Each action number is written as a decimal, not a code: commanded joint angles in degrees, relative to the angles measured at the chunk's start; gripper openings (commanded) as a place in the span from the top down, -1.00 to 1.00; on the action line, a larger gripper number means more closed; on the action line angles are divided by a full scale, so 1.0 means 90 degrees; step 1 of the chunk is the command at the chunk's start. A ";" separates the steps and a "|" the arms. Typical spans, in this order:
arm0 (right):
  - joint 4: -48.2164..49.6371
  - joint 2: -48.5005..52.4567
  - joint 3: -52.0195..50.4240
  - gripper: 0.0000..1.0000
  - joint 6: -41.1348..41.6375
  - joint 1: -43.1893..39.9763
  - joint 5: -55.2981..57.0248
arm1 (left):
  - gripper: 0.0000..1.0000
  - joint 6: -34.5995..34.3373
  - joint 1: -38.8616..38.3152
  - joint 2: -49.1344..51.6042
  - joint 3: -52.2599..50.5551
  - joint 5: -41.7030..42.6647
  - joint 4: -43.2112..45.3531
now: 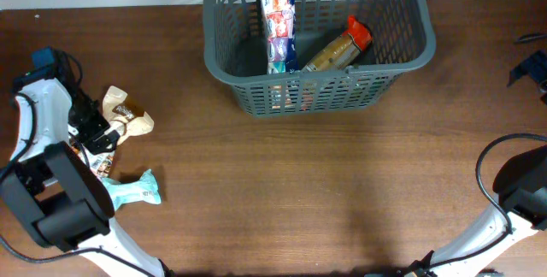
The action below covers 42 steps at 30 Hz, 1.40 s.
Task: Pack container
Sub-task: 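Return the left gripper to the beige bread-roll wrapper bag, then grasp the beige wrapper bag with the left gripper and lift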
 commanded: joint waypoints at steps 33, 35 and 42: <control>0.0002 0.0010 -0.0032 -0.98 -0.0036 0.0000 0.0100 | 0.69 -0.0403 -0.0002 0.1243 -0.0238 0.0036 -0.0214; 0.0002 0.0010 -0.0034 -0.98 -0.0036 0.0000 0.0100 | 0.96 -0.0403 0.0000 0.1241 -0.0243 0.0197 -0.0328; 0.0002 0.0010 -0.0032 -0.98 -0.0036 0.0000 0.0100 | 0.97 0.0350 0.0007 0.1231 -0.0202 0.0967 -0.0447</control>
